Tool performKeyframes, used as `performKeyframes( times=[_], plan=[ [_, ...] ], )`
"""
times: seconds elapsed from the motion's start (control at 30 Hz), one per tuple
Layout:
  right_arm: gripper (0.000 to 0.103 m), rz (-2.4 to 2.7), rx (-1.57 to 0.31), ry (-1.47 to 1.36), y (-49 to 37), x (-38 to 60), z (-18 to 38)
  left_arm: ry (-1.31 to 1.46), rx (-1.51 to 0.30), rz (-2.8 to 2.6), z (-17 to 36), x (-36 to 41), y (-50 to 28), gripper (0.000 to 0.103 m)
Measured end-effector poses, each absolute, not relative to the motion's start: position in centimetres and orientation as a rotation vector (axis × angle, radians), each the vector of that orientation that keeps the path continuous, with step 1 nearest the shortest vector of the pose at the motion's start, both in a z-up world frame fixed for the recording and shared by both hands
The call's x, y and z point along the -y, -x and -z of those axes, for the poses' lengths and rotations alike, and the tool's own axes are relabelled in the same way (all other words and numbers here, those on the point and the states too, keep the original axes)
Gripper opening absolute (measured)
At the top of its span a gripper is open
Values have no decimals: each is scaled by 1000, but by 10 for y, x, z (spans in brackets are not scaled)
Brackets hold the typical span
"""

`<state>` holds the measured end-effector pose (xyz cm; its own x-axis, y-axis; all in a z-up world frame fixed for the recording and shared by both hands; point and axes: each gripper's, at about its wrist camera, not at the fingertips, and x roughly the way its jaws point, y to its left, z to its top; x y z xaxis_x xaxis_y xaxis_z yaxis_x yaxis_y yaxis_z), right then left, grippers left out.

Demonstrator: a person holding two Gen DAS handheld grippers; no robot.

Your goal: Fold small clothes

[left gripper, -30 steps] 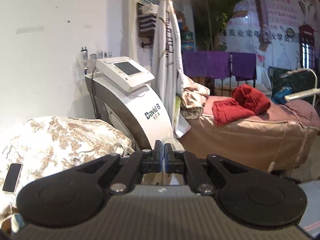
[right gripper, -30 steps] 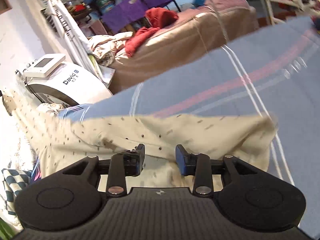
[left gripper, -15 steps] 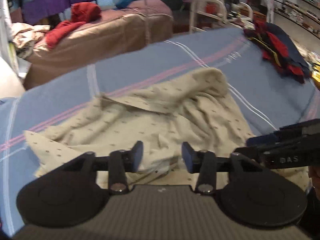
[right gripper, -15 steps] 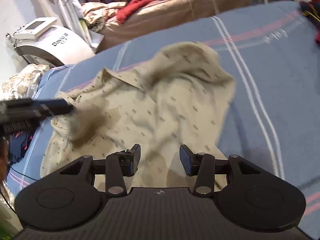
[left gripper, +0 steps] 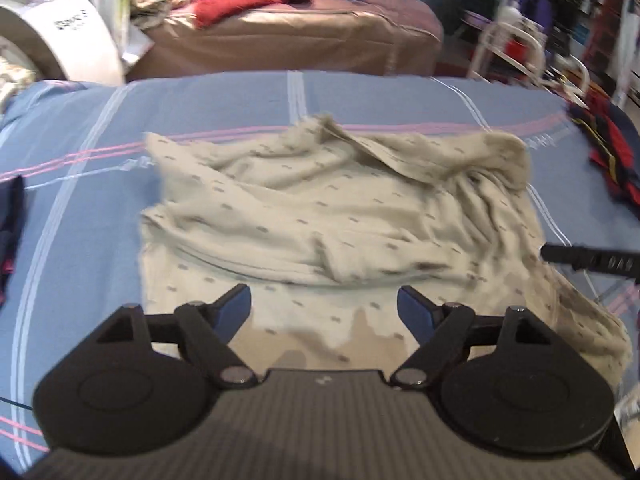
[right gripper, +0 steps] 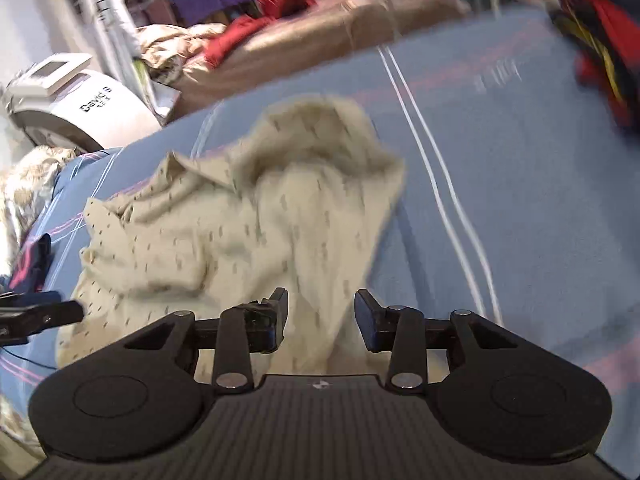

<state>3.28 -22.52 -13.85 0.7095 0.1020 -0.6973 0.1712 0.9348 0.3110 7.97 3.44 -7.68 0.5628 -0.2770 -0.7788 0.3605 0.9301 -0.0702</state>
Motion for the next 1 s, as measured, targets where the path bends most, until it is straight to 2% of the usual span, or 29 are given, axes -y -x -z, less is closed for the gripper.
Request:
performKeyframes(
  times=[0.1,0.17,0.27,0.33,0.4,0.47,0.5,0.53,0.57,0.6,0.83,1.0],
  plan=[
    [65,-67,-746,-242,-85,216,124,-142,-831,353,70,-38,-109,75],
    [67,-79,-708,-83,-115,205,118,-194,-792,330,69,-30,-137,66],
    [68,-221,-715,182,-153,183,124,-326,-718,329,76,-12,-178,66],
    [78,-325,-734,315,-164,172,133,-416,-701,373,85,6,-204,67],
    [79,-404,-771,434,-170,162,143,-488,-696,437,94,26,-223,67],
    [65,-428,-771,573,-176,155,153,-577,-689,463,105,45,-238,67],
    [34,-414,-768,637,-179,155,158,-628,-699,458,116,55,-247,67],
    [18,-406,-788,679,-185,157,162,-662,-738,467,125,61,-257,55],
    [18,-429,-817,683,-191,162,163,-672,-788,489,132,65,-266,23],
    [16,-449,-832,658,-197,169,160,-669,-835,507,138,67,-275,8],
    [14,-293,-763,508,-270,211,119,-508,-773,402,104,51,-355,8],
    [18,-172,-860,375,-335,219,139,-454,-846,239,108,49,-419,7]
  ],
)
